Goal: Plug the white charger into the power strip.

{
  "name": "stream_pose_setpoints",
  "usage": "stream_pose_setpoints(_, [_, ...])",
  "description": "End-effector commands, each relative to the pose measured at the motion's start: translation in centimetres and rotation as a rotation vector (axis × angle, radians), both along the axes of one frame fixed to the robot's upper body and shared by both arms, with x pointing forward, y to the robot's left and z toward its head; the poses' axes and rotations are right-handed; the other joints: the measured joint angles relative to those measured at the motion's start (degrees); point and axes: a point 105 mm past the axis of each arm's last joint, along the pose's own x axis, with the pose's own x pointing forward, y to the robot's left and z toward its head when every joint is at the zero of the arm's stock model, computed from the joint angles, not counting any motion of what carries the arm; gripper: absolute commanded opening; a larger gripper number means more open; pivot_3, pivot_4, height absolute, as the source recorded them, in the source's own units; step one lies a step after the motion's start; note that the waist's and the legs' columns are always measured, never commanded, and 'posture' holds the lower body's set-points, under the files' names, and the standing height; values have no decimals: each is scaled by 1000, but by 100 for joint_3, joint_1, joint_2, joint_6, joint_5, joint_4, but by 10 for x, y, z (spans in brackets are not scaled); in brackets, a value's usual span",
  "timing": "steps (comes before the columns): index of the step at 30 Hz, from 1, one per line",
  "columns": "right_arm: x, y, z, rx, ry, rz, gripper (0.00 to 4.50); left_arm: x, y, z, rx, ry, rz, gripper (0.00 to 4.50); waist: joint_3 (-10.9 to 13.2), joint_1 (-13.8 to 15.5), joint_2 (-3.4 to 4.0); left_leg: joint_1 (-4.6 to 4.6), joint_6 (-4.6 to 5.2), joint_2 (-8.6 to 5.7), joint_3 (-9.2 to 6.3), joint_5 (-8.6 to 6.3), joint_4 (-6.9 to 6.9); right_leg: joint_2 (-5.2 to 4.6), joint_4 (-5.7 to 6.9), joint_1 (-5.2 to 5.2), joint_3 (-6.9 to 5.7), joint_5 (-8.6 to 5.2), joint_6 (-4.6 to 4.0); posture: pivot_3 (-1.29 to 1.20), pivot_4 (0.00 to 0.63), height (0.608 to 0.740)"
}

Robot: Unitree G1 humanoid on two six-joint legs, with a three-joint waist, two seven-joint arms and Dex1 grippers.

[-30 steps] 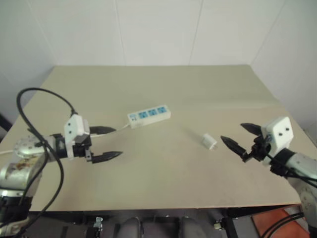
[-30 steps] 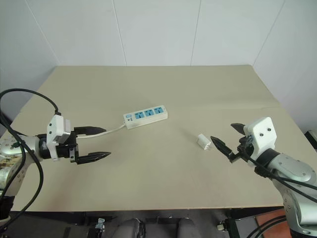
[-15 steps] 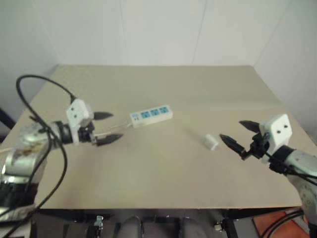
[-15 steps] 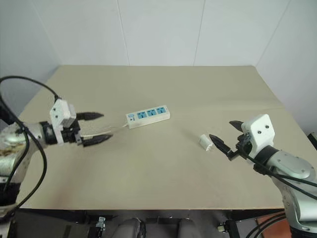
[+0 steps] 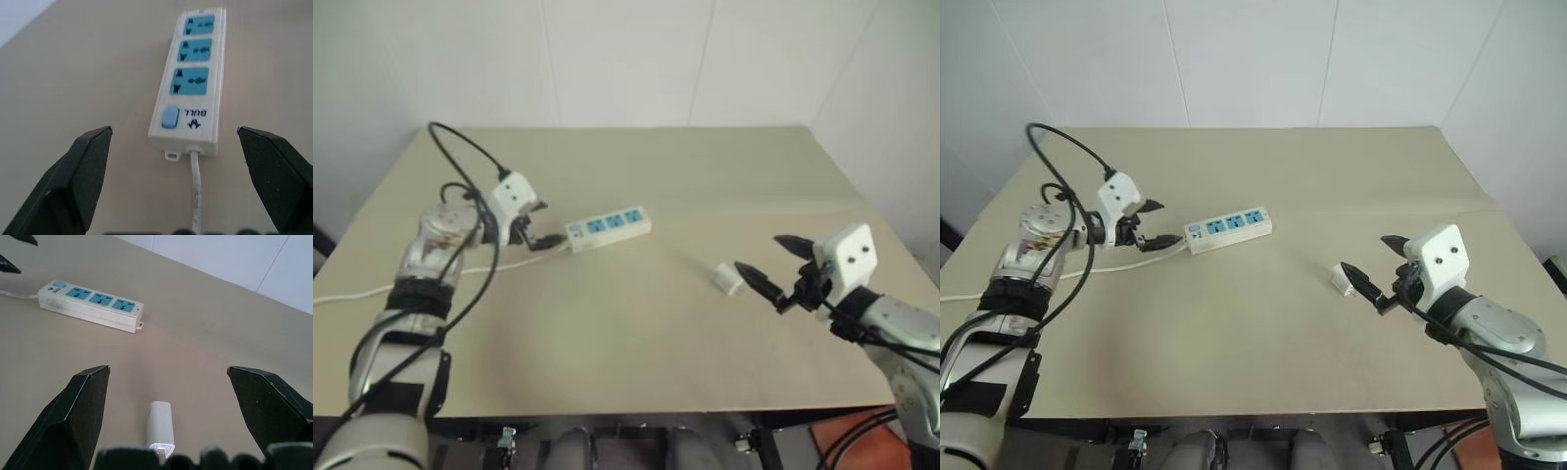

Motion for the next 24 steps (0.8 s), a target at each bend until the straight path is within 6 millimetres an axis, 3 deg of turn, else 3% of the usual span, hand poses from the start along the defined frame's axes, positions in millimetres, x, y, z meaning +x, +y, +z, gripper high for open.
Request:
stream_pose_setpoints(1, [-8, 3, 11, 9, -48, -6, 4500, 1, 9, 3, 106, -5, -9, 4475, 0, -3, 0, -7, 0, 0, -1, 0, 1, 0, 3, -8, 0, 0, 0, 0, 150, 740])
stream_pose_setpoints(9, [-10, 6, 10, 34, -55, -19, 4500, 2, 21, -28, 282, 83, 35, 4475, 0, 12, 0, -42, 0, 0, -1, 1, 14, 1, 16, -45, 1, 1, -1, 0, 150, 740])
stream_pose_setpoints(10, [-10, 6, 10, 35, -56, -18, 4500, 2, 20, -31, 280, 98, 35, 4295, 0, 13, 0, -43, 0, 0, -1, 1, 14, 1, 16, -46, 0, 1, 0, 0, 150, 740])
stream_pose_setpoints(13, [-10, 6, 10, 36, -58, -19, 4500, 1, 17, -45, 265, 145, 28, 3567, 0, 37, 0, -42, 0, 0, 1, 1, 17, 1, 17, -44, -2, 1, 0, 0, 150, 740])
stream_pose_setpoints(19, [-12, 6, 10, 37, -56, -24, 4500, 2, 8, -60, 219, 179, 23, 1594, -3, 61, 4, -15, 0, -1, 6, 1, 18, 1, 17, -12, -5, 1, 0, 0, 150, 740])
stream_pose_setpoints(24, [-14, 5, 9, 38, -49, -31, 4500, -18, -19, -53, 121, 153, -208, 15, -3, 64, 4, 12, 0, 1, 4, 1, 17, 0, 12, 18, -9, 0, 1, 0, 150, 740])
